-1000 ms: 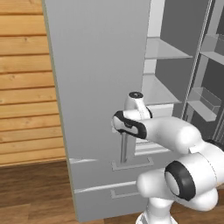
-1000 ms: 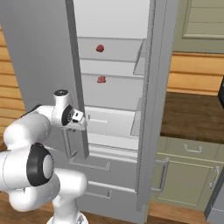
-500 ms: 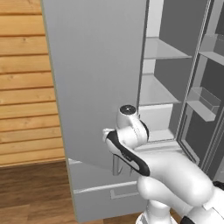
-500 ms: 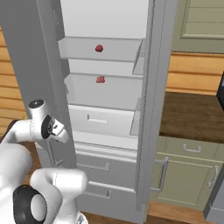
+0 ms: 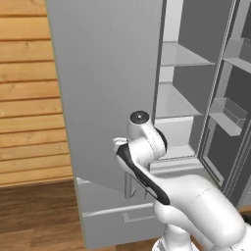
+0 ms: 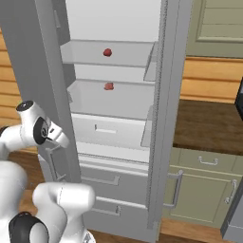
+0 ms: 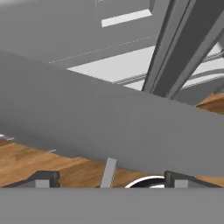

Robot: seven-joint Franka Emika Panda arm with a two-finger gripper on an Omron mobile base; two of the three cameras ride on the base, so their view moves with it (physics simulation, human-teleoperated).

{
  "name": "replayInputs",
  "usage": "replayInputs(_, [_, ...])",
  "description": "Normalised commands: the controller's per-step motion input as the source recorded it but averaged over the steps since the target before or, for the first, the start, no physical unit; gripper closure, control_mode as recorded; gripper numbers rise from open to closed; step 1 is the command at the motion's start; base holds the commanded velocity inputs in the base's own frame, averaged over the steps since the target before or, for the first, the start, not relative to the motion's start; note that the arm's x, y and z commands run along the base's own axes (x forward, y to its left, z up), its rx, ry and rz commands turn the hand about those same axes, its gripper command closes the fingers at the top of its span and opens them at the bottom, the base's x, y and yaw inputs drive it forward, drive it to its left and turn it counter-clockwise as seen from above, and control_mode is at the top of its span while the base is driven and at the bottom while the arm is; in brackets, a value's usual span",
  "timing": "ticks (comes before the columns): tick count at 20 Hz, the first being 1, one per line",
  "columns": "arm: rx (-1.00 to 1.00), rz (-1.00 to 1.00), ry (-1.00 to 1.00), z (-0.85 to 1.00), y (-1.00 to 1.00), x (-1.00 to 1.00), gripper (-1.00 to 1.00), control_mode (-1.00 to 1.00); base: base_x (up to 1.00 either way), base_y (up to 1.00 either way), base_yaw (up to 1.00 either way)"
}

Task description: Take the strawberry from the fridge and place it on top of the pancake, located on the dining counter.

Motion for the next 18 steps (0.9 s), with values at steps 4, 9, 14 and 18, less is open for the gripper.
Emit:
replayInputs(4, [-0.07, 0.0, -0.05, 0.83, 0.0, -0.14, -1.0, -1.0, 0.0, 0.0, 0.0])
replayInputs(9, [0.0, 0.0, -0.12, 0.41, -0.13, -0.88, -1.0, -1.0, 0.0, 0.0, 0.0])
replayInputs(14, [0.08, -0.04, -0.12, 0.0, -0.51, -1.0, -1.0, -1.0, 0.0, 0.0, 0.0])
replayInputs(18, [0.13, -0.13, -0.09, 0.0, -0.88, -0.98, -1.0, -1.0, 0.0, 0.0, 0.0])
